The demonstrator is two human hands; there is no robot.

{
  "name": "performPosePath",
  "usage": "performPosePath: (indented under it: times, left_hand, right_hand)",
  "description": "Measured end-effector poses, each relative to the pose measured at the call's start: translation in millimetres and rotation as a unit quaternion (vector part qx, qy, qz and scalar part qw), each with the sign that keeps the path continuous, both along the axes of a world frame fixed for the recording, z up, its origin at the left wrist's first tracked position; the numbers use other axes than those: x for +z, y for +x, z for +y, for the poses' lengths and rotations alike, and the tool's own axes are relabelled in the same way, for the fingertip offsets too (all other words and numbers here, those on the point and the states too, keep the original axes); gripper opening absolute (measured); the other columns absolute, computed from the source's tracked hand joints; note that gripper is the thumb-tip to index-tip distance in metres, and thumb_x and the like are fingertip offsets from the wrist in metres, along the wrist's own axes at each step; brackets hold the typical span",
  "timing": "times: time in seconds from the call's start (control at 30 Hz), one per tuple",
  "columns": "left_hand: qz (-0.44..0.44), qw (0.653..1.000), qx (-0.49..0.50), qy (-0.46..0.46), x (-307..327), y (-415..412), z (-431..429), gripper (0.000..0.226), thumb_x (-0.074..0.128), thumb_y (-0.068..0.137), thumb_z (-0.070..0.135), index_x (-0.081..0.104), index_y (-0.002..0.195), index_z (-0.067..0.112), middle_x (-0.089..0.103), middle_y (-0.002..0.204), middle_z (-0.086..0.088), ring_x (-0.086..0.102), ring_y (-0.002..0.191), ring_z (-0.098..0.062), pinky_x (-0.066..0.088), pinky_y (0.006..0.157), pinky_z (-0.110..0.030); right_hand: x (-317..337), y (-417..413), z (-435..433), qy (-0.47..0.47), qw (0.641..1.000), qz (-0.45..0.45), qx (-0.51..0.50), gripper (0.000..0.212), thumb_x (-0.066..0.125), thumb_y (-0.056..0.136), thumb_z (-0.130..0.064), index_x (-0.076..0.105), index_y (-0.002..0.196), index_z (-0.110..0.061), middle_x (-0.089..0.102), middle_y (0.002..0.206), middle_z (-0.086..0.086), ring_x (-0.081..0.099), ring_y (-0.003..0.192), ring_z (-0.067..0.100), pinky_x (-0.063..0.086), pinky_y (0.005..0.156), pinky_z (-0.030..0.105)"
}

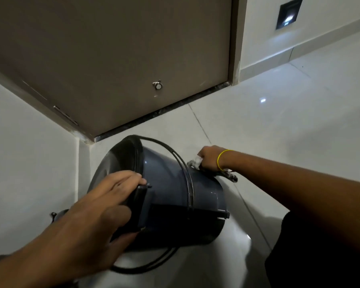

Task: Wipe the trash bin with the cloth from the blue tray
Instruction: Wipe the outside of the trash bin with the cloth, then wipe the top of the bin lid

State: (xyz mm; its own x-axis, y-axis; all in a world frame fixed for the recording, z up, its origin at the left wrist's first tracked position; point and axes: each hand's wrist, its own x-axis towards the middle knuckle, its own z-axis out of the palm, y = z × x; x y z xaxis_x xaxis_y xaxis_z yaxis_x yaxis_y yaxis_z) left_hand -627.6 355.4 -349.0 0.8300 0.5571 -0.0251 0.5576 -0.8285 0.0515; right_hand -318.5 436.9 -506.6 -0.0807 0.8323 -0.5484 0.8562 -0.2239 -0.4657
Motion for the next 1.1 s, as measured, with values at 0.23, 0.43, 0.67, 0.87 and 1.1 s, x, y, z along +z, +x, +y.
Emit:
performPosePath:
  times: [0.23,0.43,0.67,0.87,1.1]
  left_hand:
    - [0.039,0.975,-0.218,-0.021,-2,21,29,0.052,0.082,0.076,0.005,0.049,0.109,0.027,0.053,0.151,-0.006,0.046,0.148,-0.027,0.062,0.101,-0.038]
    - [0.008,0.921,-0.381,0.078,-32,27,-2,0.014,0.062,0.107,0.020,0.051,0.111,0.028,0.072,0.126,0.001,0.068,0.124,-0.021,0.057,0.106,-0.043]
    - [0.106,0.922,-0.362,0.088,-61,1,9,0.047,0.077,0.094,0.033,0.055,0.135,0.034,0.051,0.159,0.002,0.043,0.154,-0.025,0.051,0.119,-0.050]
    - [-0.289,0.938,0.134,-0.138,-1,42,78,0.105,0.079,0.086,0.047,0.020,0.170,0.023,0.013,0.180,0.018,0.010,0.170,-0.017,0.022,0.135,-0.041]
    - [-0.191,0.949,0.229,-0.099,102,102,138,0.050,0.072,0.085,0.010,0.064,0.131,0.028,0.077,0.097,0.010,0.067,0.073,0.007,0.053,0.070,-0.006]
  right_hand:
    - [63,28,36,0.141,0.968,0.054,-0.199,0.025,0.062,0.099,-0.023,0.064,0.079,-0.007,0.070,0.103,0.026,0.071,0.112,0.044,0.043,0.081,0.032]
    - [111,34,39,0.261,0.935,0.047,-0.236,0.039,0.051,0.102,-0.037,0.056,0.071,-0.015,0.067,0.092,0.021,0.069,0.101,0.050,0.052,0.084,0.043]
    - [120,-3,40,0.337,0.925,0.071,-0.161,0.030,0.057,0.096,-0.024,0.049,0.068,-0.021,0.067,0.080,0.009,0.069,0.094,0.047,0.041,0.073,0.035]
    - [153,-53,44,0.376,0.925,0.053,0.036,0.030,0.056,0.082,-0.027,0.066,0.108,-0.017,0.080,0.106,0.014,0.072,0.103,0.047,0.051,0.074,0.041]
    - [253,-38,31,0.325,0.945,-0.011,0.030,0.036,0.063,0.088,-0.027,0.074,0.121,-0.019,0.080,0.115,0.020,0.072,0.111,0.048,0.057,0.089,0.046]
